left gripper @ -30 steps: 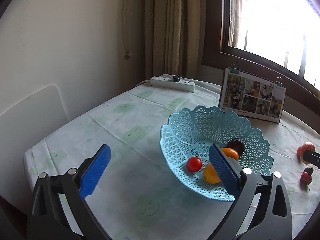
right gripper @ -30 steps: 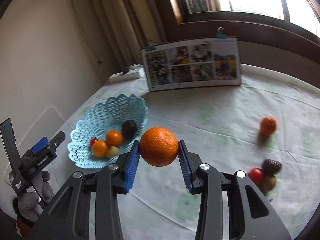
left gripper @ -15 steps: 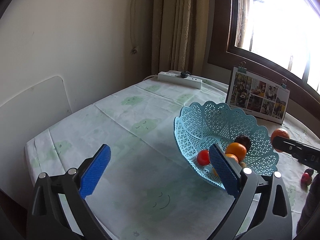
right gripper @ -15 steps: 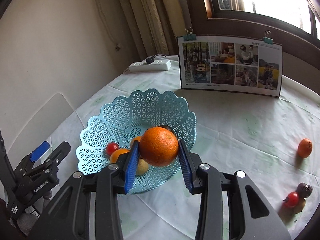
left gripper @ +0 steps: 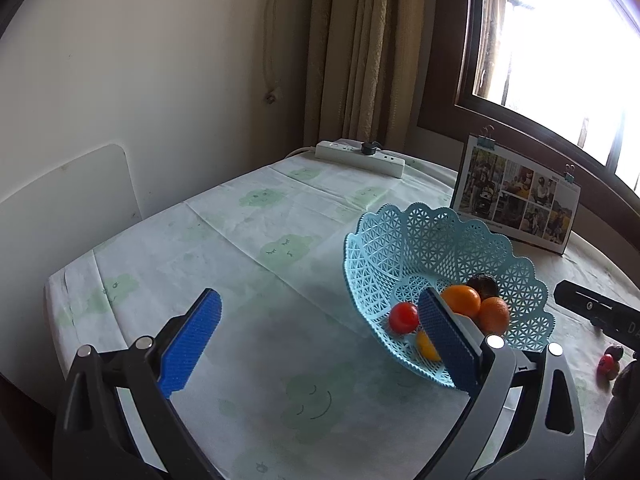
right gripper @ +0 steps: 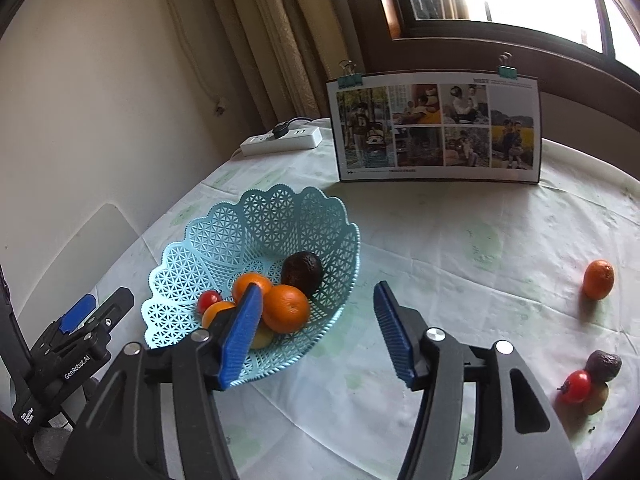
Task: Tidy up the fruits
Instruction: 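Lower the orange into the blue basket and open the right tool, then move the right tool to the dark avocado and grasp it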
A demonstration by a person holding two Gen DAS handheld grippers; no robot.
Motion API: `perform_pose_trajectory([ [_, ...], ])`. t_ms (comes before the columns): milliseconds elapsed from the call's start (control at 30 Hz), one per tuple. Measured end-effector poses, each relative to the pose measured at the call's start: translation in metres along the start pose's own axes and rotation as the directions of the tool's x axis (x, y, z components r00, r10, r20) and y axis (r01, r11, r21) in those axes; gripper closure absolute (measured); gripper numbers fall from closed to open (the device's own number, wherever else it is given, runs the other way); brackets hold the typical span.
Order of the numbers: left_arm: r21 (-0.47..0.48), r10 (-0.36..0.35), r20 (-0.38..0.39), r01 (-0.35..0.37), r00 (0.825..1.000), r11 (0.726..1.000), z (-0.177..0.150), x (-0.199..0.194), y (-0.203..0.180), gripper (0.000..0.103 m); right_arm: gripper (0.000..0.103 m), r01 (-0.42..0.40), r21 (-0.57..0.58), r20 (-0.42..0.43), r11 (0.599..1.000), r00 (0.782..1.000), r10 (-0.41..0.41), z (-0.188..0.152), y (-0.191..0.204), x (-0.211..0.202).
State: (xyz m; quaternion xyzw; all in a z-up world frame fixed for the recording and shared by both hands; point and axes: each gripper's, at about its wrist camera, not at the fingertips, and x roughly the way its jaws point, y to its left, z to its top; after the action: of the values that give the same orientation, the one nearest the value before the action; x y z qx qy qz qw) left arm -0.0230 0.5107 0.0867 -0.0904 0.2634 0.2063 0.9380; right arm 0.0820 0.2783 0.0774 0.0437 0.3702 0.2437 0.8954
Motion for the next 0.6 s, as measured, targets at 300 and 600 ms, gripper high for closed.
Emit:
perform_pose_trajectory([
  [300,0.039,-0.027,0.008,0.027,1.0,0.999,0.001,-0.009,-0.023,0.003,0.043,0.021,0.053,-0.003,0.998,1.0,-0.021,-0.012,-0.027,-0.016],
  [600,0.109,-0.073,0.007,0.071,0.997,0.991,-0.002,-0.018,-0.059,0.003,0.041,0.089,0.14,0.008,0.986,0.996,-0.091,-0.027,-0.079,-0.041],
])
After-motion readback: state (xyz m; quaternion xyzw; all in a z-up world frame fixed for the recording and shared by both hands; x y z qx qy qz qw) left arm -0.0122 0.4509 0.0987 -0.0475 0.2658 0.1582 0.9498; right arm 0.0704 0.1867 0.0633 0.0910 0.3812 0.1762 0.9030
